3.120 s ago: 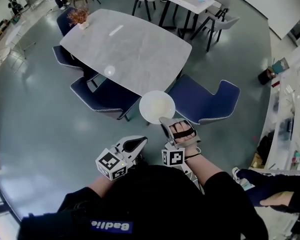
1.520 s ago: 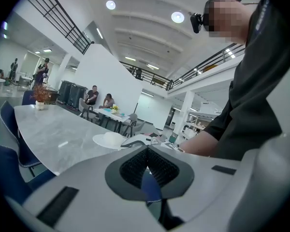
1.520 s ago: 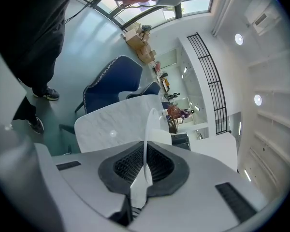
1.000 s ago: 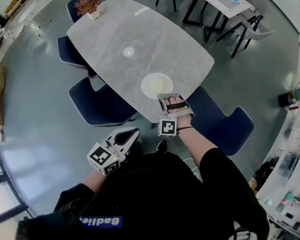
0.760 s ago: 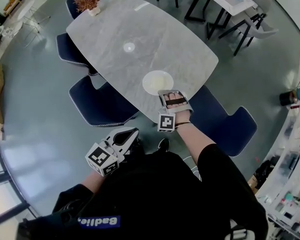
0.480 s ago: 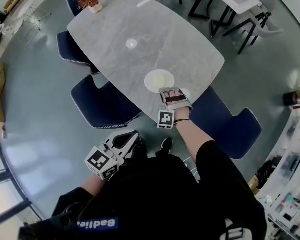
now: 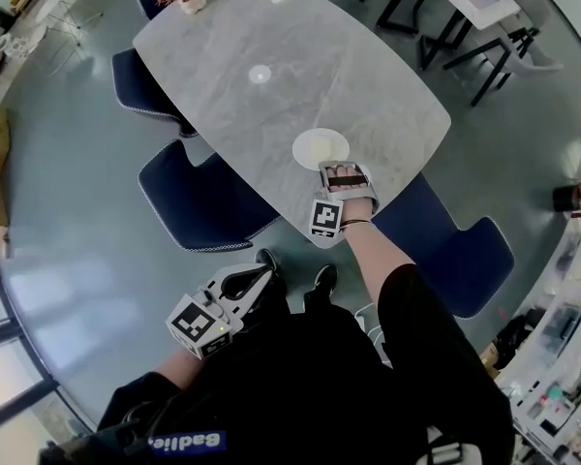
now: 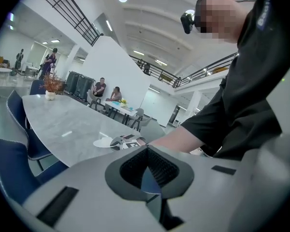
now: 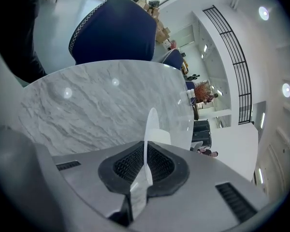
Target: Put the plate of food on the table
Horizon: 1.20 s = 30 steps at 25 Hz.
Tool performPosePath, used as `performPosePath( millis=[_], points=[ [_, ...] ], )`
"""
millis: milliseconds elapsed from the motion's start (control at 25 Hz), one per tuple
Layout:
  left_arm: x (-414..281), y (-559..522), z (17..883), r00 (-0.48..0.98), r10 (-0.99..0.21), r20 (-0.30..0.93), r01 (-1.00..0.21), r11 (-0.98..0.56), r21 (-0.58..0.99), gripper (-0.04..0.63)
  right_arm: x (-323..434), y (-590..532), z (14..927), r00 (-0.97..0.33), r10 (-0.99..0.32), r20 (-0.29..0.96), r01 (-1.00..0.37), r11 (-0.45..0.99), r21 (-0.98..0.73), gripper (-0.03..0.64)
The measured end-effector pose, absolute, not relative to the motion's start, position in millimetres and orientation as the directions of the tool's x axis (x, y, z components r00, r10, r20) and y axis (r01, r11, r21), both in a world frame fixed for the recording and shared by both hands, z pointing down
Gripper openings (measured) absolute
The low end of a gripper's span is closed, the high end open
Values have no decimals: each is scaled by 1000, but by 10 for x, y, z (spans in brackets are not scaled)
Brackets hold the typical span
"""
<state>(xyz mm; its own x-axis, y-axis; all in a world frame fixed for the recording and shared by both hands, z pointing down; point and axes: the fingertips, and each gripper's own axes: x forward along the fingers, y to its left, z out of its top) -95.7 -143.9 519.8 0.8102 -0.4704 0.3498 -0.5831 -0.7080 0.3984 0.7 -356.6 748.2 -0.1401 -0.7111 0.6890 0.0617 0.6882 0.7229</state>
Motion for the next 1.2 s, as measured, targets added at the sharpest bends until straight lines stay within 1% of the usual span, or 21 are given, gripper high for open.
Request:
performPosePath(
  millis=[280, 480, 720, 1200],
  points=[
    [-1033, -1472, 5186, 804, -482, 347, -593, -690, 415, 6, 90, -3644, 7632, -106, -685, 721, 63, 719, 693, 18],
    [-1119, -1506, 5178, 790, -502, 351, -612, -678, 407, 6, 119, -3654, 7752, -91, -637, 765, 111, 757, 644, 18],
    [-1165, -1552, 5174, 781, -517, 351, -624, -666, 409, 7, 141, -3625, 7884, -67, -560, 826, 149, 813, 563, 50],
    [-1179, -1597, 5157, 781, -520, 346, -624, -664, 412, 8, 124, -3581, 7910, -110, -442, 890, 127, 882, 453, 75]
  ],
)
